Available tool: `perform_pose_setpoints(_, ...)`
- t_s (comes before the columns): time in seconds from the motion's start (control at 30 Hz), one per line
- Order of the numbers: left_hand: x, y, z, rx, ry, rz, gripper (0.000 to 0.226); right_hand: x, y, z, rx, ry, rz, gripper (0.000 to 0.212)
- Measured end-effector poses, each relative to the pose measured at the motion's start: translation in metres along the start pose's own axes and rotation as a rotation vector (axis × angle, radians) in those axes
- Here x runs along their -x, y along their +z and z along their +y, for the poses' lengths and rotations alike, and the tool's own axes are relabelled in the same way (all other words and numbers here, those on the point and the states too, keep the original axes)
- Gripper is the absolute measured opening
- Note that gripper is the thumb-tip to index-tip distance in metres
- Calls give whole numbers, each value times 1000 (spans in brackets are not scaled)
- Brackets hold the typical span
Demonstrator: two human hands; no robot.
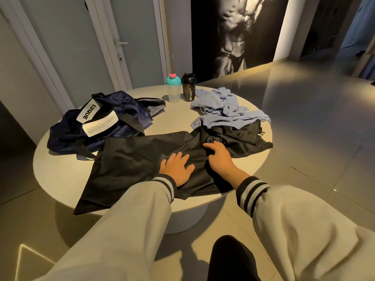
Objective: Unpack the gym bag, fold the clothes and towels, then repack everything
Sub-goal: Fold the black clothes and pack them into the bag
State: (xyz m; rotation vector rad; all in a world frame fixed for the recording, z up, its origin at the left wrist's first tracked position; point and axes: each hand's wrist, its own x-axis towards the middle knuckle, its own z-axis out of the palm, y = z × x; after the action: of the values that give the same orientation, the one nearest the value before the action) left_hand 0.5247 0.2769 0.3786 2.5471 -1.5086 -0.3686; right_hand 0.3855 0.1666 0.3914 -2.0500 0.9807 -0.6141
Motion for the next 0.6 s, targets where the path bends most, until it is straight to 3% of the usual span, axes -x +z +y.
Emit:
perform_pose_setpoints(0.17, -3, 1, 0, -6, -133, -46, 64, -10, 6, 3, 241, 104, 33, 36)
perform_pose_setpoints(0.27, -12, -8, 4, 6, -129, -47, 63, -20, 8, 3, 189, 76, 101, 30)
perform_pose_setpoints(0.43, -46, -29, 12, 22, -40, -14, 56, -44, 9, -10, 98, -56, 120, 46)
perform_pose_setpoints(0.6, -93, -38, 4, 88, 11, -52, 56, -86, 17, -24, 382, 21, -48, 52)
